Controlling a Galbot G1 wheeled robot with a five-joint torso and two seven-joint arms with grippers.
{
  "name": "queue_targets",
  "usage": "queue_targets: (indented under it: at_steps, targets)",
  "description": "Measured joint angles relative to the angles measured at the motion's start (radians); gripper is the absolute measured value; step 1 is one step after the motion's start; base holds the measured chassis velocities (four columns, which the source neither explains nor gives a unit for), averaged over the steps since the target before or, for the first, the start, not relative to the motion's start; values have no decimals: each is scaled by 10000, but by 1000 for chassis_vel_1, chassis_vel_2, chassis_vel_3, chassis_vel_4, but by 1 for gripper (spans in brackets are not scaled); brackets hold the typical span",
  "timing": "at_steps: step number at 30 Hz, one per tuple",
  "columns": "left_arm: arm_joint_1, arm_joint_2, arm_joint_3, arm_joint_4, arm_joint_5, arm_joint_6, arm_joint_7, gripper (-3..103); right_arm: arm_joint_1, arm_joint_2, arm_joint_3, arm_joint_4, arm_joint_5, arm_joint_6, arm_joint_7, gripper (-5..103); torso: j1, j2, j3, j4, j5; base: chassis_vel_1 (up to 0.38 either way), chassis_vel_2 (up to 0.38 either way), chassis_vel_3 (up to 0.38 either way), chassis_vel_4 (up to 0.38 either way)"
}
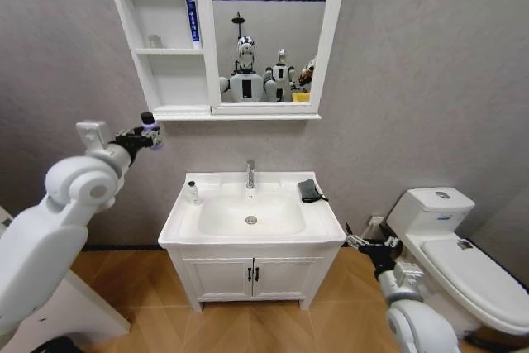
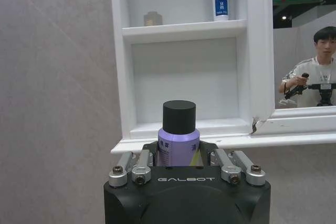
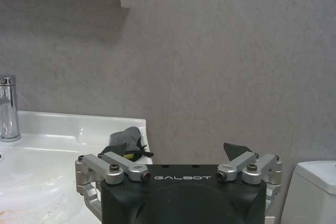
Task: Move facial cleanser and shampoo from washbasin to cabinet, then wipe washbasin with towel.
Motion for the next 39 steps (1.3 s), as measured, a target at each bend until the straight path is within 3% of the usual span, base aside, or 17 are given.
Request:
queue_targets:
  at_steps: [1,3,5,8,11,19,21,30,39]
  targets:
    - [-900,-222,761,512,62,-1,38,42,0,11,44,-65,23,41,0,100,1,0,0,0,-1,0,0,0,0]
    - [-1247,-346,1046,753,126,-7,57,42,0,16,69,-97,32,59,0,100,1,0,0,-2,1,0,0,0,0]
    - [-2272,-820,1866,1887,684,-114,392,42,-10,20,149,-192,76,114,0,100,1,0,0,-5,2,0,0,0,0]
    - [-2864,-1118,2199,2919,1314,-199,883,42,-72,20,192,-194,104,159,0,100,1,-1,1,-6,1,0,0,0,0]
    - [-3256,-1315,2254,3633,1560,-102,1137,42,-87,7,215,-194,114,170,1,100,2,0,1,6,-3,0,0,0,0]
    - [-4693,-1880,2646,4850,1587,234,1256,42,124,-40,72,-327,68,151,11,100,0,0,-1,2,2,0,0,0,0]
    - [-5362,-2313,2931,5481,1508,312,1248,42,293,-17,-52,-439,12,93,25,100,1,0,-1,-3,4,0,0,0,0]
    - [-5985,-3345,2973,7345,1677,348,1242,42,458,-34,-80,-530,18,-5,53,100,1,0,0,0,0,0,0,0,0]
    - [-6564,-4216,2773,8992,2927,32,1749,42,176,59,-78,-474,2,63,45,100,0,0,-1,0,1,0,0,0,0]
